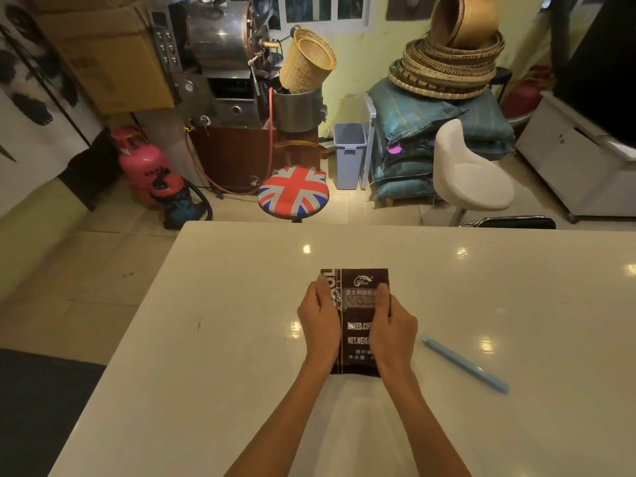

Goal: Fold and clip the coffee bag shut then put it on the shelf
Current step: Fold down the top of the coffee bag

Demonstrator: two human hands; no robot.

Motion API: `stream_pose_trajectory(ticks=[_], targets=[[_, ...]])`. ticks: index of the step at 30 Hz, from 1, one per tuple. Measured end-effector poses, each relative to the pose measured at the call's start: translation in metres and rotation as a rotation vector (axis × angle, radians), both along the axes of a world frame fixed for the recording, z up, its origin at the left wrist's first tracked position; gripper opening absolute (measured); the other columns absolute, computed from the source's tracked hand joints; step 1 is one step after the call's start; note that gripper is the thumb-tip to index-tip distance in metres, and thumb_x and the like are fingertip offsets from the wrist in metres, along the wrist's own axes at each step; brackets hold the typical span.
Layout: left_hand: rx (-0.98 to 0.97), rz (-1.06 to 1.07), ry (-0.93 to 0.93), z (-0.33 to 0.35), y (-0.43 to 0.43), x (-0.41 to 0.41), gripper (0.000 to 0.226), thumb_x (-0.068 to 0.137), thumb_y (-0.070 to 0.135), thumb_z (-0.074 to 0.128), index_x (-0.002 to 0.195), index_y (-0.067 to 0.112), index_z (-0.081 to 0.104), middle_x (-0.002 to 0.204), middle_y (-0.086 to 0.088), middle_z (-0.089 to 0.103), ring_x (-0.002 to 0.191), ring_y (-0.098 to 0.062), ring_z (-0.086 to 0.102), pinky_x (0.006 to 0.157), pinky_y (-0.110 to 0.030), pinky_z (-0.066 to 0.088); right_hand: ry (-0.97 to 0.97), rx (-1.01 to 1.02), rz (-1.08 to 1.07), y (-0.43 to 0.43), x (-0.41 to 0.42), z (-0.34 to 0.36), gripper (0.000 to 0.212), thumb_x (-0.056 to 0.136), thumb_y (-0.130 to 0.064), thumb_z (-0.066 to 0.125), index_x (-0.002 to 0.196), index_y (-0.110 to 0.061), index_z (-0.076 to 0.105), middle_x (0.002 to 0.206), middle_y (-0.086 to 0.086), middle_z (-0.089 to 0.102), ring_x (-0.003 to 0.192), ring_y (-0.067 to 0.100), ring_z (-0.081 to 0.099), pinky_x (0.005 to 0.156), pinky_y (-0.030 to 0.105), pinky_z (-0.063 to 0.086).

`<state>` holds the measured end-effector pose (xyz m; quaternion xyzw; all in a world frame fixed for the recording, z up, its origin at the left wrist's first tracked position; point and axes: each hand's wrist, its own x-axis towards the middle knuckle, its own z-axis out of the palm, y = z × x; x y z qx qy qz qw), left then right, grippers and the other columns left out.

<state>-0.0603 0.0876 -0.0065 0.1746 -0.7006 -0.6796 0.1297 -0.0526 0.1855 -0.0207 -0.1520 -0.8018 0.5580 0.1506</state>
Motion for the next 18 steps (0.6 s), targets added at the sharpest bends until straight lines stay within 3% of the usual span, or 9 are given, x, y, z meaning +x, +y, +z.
stream_pose_trajectory(ticks=[4,7,9,12,14,16,18], targets=[[-0.146,-0.183,-0.047,-0.004,0.008,0.013,0.028,0.101,0.04,0.04,0.102,0.017,0.056,0.084,0.007,0.069,0.072,-0.001,0.07,0.06,-0.02,0.058,-0.05,-0.093,-0.079,0.013,-0.013,0.008,0.064,0.098,-0.055,0.027,0.063,-0.013,0.06,0.063,0.007,0.067,0.058,0.019,0.066,0.056,0.033,0.053],[-0.212,-0.088,-0.018,-0.007,0.008,0.01,0.03,0.103,0.036,0.036,0.092,0.016,0.056,0.076,0.002,0.069,0.066,-0.012,0.069,0.055,-0.029,0.059,-0.122,-0.141,0.015,0.008,-0.005,0.012,0.054,0.097,-0.056,0.025,0.087,-0.017,0.062,0.076,0.001,0.07,0.068,0.013,0.069,0.06,0.025,0.052],[-0.209,-0.071,-0.002,-0.008,0.004,0.004,0.033,0.104,0.033,0.035,0.091,0.011,0.055,0.076,-0.003,0.069,0.064,-0.015,0.069,0.052,-0.032,0.059,-0.104,-0.031,0.062,0.002,0.005,0.008,0.046,0.091,-0.062,0.032,0.101,-0.022,0.054,0.084,-0.005,0.069,0.071,0.009,0.069,0.061,0.026,0.055],[-0.127,-0.08,0.011,-0.007,0.006,0.007,0.035,0.105,0.027,0.035,0.093,0.002,0.056,0.075,0.0,0.066,0.062,-0.001,0.066,0.051,-0.017,0.054,-0.038,0.054,-0.002,0.002,0.01,-0.004,0.043,0.092,-0.06,0.041,0.095,-0.02,0.057,0.078,-0.005,0.069,0.067,0.009,0.068,0.06,0.033,0.059],[-0.036,-0.08,-0.005,-0.013,0.005,0.012,0.036,0.105,0.027,0.034,0.09,0.003,0.057,0.075,-0.001,0.064,0.062,0.002,0.062,0.054,-0.015,0.052,-0.028,0.034,-0.022,0.002,0.008,-0.011,0.043,0.098,-0.052,0.038,0.085,-0.018,0.061,0.069,0.0,0.069,0.06,0.015,0.067,0.055,0.039,0.058],[-0.002,-0.15,-0.044,-0.017,0.0,0.012,0.035,0.104,0.032,0.034,0.091,0.008,0.056,0.081,-0.005,0.065,0.072,-0.008,0.065,0.062,-0.02,0.055,-0.016,-0.03,-0.064,0.002,0.008,-0.016,0.041,0.1,-0.045,0.037,0.081,-0.02,0.064,0.066,0.002,0.068,0.059,0.018,0.067,0.053,0.041,0.058],[0.006,-0.272,-0.061,-0.018,-0.008,0.01,0.024,0.102,0.031,0.04,0.105,0.012,0.054,0.097,-0.006,0.067,0.089,-0.02,0.069,0.071,-0.025,0.058,0.021,-0.051,-0.109,0.007,0.012,-0.023,0.036,0.101,-0.04,0.036,0.087,-0.021,0.064,0.069,-0.001,0.069,0.062,0.014,0.068,0.052,0.038,0.059]])
